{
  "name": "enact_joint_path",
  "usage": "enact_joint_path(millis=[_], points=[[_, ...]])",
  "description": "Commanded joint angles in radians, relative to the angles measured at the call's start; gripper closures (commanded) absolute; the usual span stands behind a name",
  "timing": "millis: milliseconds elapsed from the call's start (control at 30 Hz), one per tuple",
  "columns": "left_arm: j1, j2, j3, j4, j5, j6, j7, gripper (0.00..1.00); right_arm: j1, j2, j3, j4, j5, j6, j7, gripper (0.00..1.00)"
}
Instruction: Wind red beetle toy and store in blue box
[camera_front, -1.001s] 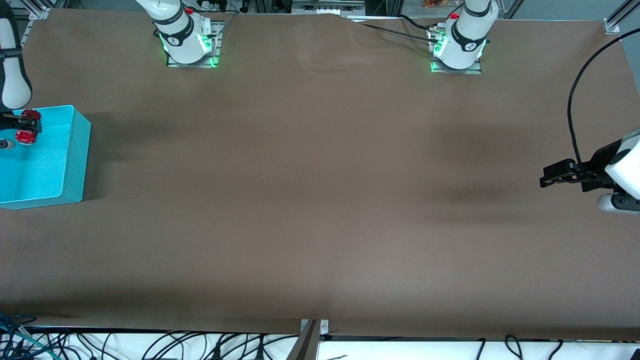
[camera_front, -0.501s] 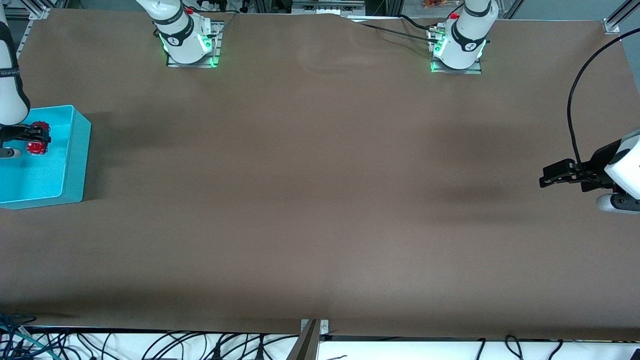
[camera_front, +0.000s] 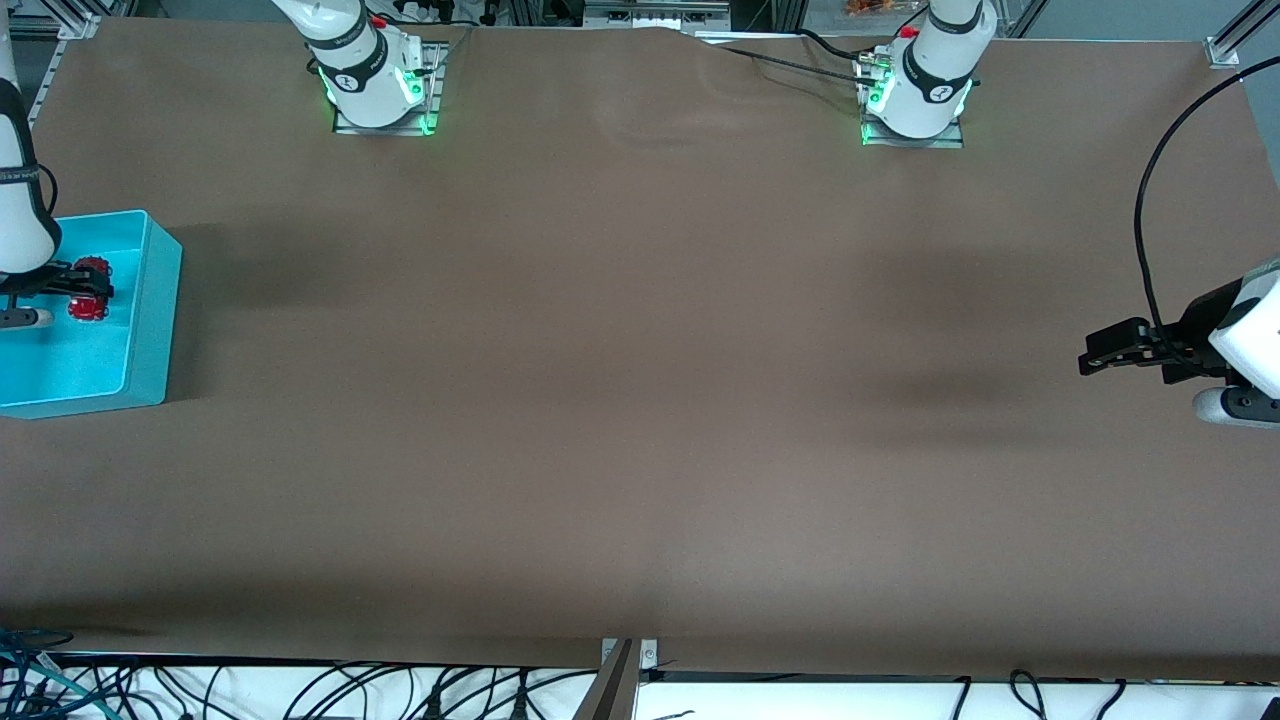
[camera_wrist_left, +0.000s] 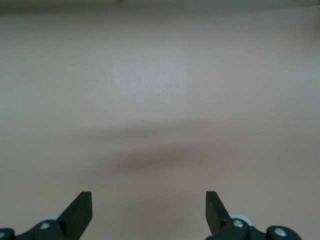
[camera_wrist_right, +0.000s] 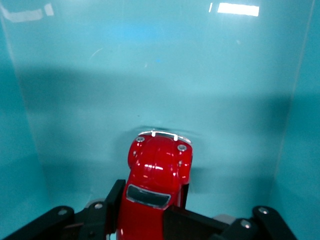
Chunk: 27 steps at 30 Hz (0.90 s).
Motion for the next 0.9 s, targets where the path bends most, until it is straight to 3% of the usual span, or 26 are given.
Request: enact_joint_path(millis=[0,467,534,601,667,868], points=[[-0.001,0.016,-0.003,0.034,0.010,-0.011,0.012,0.00,-0.033,0.047,0.017,0.045,0.029,0.012,-0.041,1.00],[0.002,0.016,-0.003,0.035,0.010,-0.011,0.013,0.00,-0.035,0.076,0.030,0.050,0.037,0.029,-0.040,1.00],[0.001,0.016,-0.003,0.035,0.010,-0.011,0.013,0.00,-0.035,0.074,0.030,0.051,0.037,0.027,-0.040,0.78],[0.002,0.016,-0.003,0.034,0.010,-0.011,0.013,0.00,-0.035,0.073,0.030,0.051,0.038,0.026,-0.040,0.64],[0.002,0.016,-0.001,0.034,0.010,-0.011,0.013,0.00,-0.035,0.071,0.032,0.051,0.038,0.024,-0.040,0.39],[0.002,0.016,-0.003,0.035,0.010,-0.011,0.013,0.00,-0.033,0.068,0.032,0.051,0.038,0.026,-0.029,0.21]])
